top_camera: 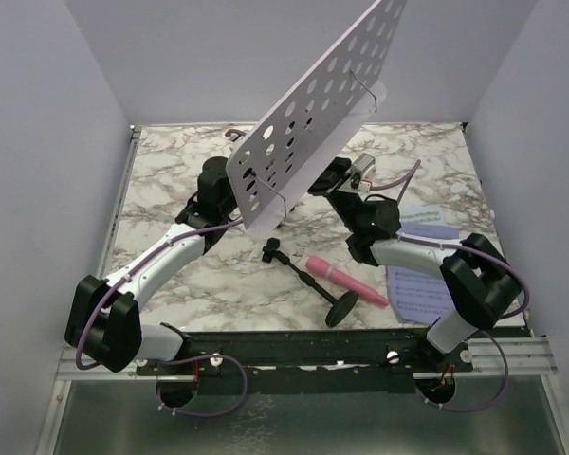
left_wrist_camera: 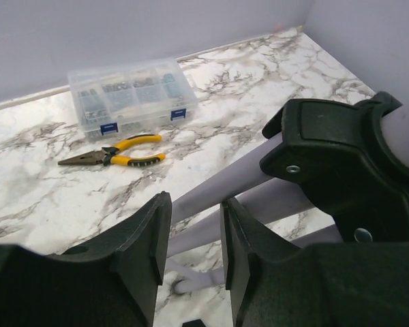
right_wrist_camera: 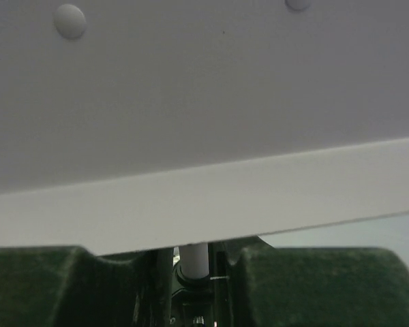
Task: Set up the instrument practice props
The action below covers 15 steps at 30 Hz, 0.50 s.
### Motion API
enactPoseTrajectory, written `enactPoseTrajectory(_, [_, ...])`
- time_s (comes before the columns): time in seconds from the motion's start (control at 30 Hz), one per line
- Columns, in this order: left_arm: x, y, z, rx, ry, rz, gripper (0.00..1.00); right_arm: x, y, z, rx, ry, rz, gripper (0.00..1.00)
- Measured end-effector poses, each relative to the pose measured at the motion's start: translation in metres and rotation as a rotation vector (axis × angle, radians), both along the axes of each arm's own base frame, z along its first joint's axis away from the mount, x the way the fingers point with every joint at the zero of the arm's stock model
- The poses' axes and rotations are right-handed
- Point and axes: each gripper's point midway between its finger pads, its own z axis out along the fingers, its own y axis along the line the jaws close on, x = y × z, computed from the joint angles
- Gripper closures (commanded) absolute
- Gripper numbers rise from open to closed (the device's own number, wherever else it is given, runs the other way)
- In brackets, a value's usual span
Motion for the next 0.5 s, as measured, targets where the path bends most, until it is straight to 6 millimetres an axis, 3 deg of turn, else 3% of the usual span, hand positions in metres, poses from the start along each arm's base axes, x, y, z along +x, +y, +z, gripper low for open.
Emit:
enactPoseTrajectory(0.17, [0.006, 0.009, -0.003, -0.005, 0.016, 0.024, 0.57, 0.004, -0.003, -0.007, 0.019, 0.032, -0.016, 0.99])
enactPoseTrajectory(0.5, [0.024, 0.0, -0.009, -0.033, 0.008, 0.013, 0.4, 0.016, -0.015, -0.007, 0.076, 0.079, -0.071, 1.0])
